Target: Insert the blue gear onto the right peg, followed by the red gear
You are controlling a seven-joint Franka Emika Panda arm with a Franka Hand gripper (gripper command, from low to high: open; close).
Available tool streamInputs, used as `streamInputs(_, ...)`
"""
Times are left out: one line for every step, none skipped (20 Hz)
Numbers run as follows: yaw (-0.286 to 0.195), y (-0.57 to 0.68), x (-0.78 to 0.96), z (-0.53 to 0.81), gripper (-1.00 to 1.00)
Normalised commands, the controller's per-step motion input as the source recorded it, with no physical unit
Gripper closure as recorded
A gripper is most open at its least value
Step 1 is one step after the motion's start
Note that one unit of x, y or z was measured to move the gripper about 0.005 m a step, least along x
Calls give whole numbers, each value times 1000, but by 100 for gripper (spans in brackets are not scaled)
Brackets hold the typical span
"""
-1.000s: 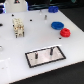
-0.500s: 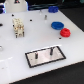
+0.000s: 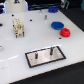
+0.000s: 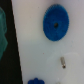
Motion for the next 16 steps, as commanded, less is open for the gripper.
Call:
streamInputs(0, 12, -372, -570, -100)
streamInputs(0, -85, -343, -577, -100)
streamInputs(0, -141, -306, -575, -100)
streamInputs(0, -108, -312, -547, -100)
streamInputs(0, -183, -244, -560, -100)
streamInputs(0, -149, -144, -551, -100)
streamInputs(0, -191, -209, -546, -100)
streamInputs(0, -159, -266, -510, -100)
streamInputs(0, -170, -248, -504, -100)
streamInputs(0, -209, -265, -520, -100)
streamInputs(0, -133, -260, -512, -100)
streamInputs(0, -185, -195, -460, -100)
streamInputs(0, -178, -262, -508, -100)
streamInputs(0, -209, -159, -412, -100)
streamInputs(0, -198, -257, -151, -100)
streamInputs(0, -303, -314, -82, -100)
